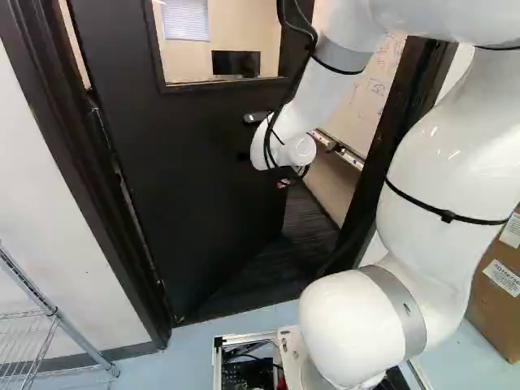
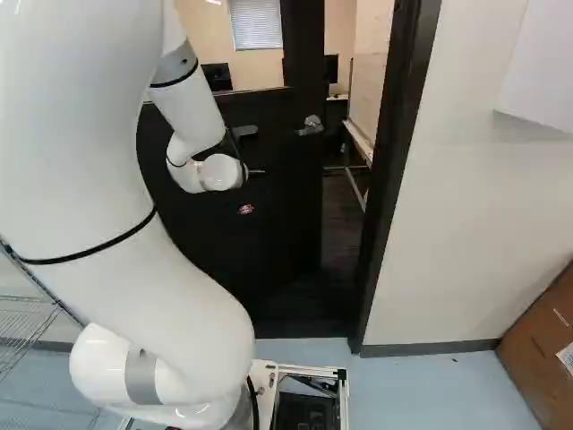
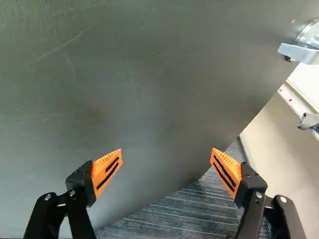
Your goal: Open the door and move inside
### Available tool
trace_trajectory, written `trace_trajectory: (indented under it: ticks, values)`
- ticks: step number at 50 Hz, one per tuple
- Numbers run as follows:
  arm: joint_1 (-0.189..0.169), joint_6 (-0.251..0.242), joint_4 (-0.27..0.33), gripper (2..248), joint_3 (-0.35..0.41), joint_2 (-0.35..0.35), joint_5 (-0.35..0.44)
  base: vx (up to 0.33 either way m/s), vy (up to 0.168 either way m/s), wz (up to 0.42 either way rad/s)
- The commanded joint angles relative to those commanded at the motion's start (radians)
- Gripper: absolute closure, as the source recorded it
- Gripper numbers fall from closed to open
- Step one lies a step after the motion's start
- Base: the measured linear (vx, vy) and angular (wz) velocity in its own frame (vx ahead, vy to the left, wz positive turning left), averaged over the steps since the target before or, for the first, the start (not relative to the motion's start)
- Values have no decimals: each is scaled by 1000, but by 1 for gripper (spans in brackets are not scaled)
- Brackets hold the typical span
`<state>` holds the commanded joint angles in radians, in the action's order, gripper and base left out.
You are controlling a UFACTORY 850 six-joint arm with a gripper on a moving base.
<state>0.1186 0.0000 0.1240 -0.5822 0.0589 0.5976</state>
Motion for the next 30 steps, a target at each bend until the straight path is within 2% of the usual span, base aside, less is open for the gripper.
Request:
trace_trajectory:
  ticks: [17,30]
  values:
    - [0,0,-3,3,0,0,0,0,0,0]
    - [7,0,-35,3,-7,6,0,0,0,0]
